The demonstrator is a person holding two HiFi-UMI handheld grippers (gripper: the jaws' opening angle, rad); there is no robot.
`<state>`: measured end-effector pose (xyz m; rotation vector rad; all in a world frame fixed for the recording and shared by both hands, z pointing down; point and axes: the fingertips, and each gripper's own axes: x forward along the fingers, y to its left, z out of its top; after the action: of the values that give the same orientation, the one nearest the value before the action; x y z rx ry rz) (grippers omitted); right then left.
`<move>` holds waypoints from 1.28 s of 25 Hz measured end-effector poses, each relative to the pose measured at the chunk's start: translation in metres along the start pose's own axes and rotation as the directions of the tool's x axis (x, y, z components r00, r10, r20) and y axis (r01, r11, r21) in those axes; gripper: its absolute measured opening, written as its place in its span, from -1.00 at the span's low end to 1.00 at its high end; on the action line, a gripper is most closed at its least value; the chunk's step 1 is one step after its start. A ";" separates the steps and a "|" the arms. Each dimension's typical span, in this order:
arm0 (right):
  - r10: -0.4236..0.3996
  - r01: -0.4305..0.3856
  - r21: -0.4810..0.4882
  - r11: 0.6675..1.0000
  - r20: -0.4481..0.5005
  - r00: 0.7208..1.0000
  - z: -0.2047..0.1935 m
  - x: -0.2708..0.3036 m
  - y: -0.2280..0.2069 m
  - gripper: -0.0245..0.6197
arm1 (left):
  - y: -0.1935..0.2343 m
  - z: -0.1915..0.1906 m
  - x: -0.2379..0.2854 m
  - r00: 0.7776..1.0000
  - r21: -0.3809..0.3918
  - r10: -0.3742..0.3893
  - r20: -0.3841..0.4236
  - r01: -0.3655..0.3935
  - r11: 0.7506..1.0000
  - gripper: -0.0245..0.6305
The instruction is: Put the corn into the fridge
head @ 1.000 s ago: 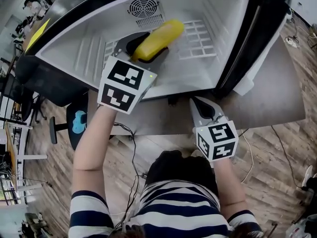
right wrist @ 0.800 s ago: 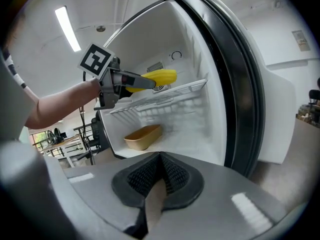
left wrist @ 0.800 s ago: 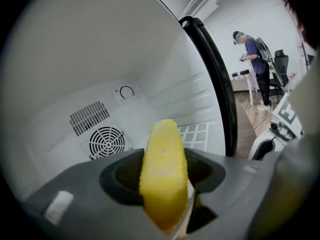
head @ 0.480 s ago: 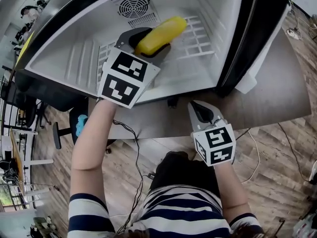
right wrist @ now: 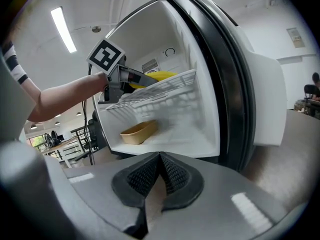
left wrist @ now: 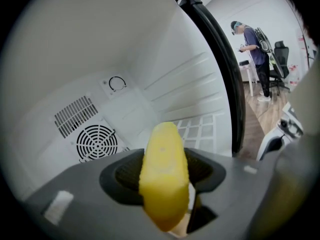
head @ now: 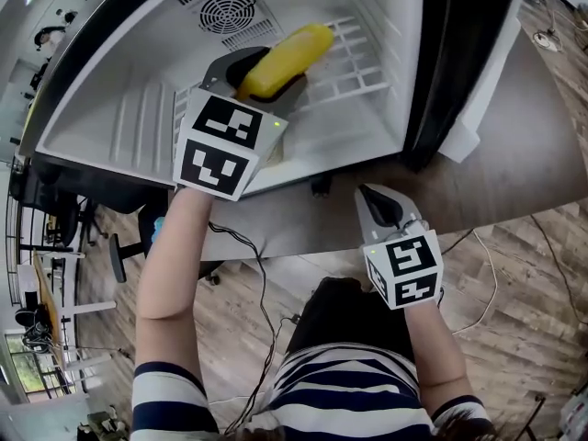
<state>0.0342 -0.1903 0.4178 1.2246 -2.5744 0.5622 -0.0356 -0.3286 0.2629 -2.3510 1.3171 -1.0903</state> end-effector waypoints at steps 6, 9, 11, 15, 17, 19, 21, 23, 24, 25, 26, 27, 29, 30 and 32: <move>-0.023 0.023 0.006 1.000 -0.003 1.000 -0.006 -0.002 -0.007 -0.95 | -0.001 -0.002 0.001 1.000 -0.003 -0.013 -0.010 0.013 1.000 -0.93; -0.027 0.027 0.012 1.000 0.000 1.000 -0.006 -0.002 -0.010 -0.95 | 0.000 -0.001 0.001 1.000 0.015 0.000 -0.006 0.000 1.000 -0.93; -0.027 0.027 0.014 1.000 0.003 1.000 -0.006 -0.002 -0.010 -0.95 | 0.001 -0.001 0.001 1.000 0.034 0.020 0.003 -0.020 0.999 -0.93; -0.024 0.024 0.016 1.000 0.006 1.000 -0.006 -0.002 -0.010 -0.95 | 0.001 -0.001 0.000 0.999 0.039 0.039 0.018 -0.040 0.998 -0.93; -0.026 0.026 0.022 0.999 0.006 1.000 -0.007 -0.001 -0.011 -0.95 | 0.001 -0.001 0.001 0.999 0.034 0.039 0.025 -0.039 0.999 -0.93; -0.028 0.027 0.025 0.999 0.004 1.000 -0.008 -0.001 -0.011 -0.95 | 0.002 -0.001 0.000 0.999 0.027 0.038 0.033 -0.038 0.999 -0.93; -0.033 0.033 0.026 0.999 0.003 0.999 -0.008 -0.002 -0.012 -0.95 | 0.003 0.000 -0.001 0.998 0.020 0.039 0.043 -0.040 0.999 -0.93; -0.040 0.040 0.026 0.999 0.003 0.999 -0.007 -0.003 -0.012 -0.95 | 0.003 0.001 -0.004 0.997 0.012 0.042 0.058 -0.043 0.999 -0.93; -0.043 0.043 0.025 0.999 0.004 0.999 -0.006 -0.004 -0.012 -0.95 | 0.003 0.001 -0.006 0.997 0.006 0.044 0.064 -0.045 0.999 -0.93; -0.045 0.045 0.022 0.999 0.005 0.999 -0.005 -0.005 -0.012 -0.95 | 0.003 0.001 -0.008 0.996 -0.001 0.047 0.071 -0.047 0.999 -0.93; -0.047 0.047 0.019 0.999 0.006 0.999 -0.004 -0.006 -0.012 -0.95 | 0.004 0.002 -0.010 0.996 -0.010 0.051 0.078 -0.050 0.999 -0.93; -0.049 0.049 0.016 0.999 0.008 0.999 -0.002 -0.007 -0.012 -0.95 | 0.004 0.003 -0.013 0.994 -0.019 0.058 0.088 -0.056 0.998 -0.93; -0.054 0.054 0.013 0.998 0.012 0.998 0.002 -0.009 -0.012 -0.95 | 0.006 0.007 -0.021 0.991 -0.037 0.074 0.114 -0.071 0.997 -0.93; -0.056 0.056 0.011 0.998 0.014 0.998 0.003 -0.009 -0.012 -0.95 | 0.007 0.009 -0.025 0.988 -0.047 0.082 0.128 -0.077 0.996 -0.93; -0.058 0.058 0.006 0.998 0.015 0.998 0.006 -0.009 -0.011 -0.95 | 0.009 0.013 -0.033 0.983 -0.073 0.098 0.157 -0.088 0.993 -0.93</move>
<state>0.0482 -0.1926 0.4114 1.3060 -2.5423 0.5500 -0.0428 -0.3086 0.2332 -2.3408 1.4070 -0.8236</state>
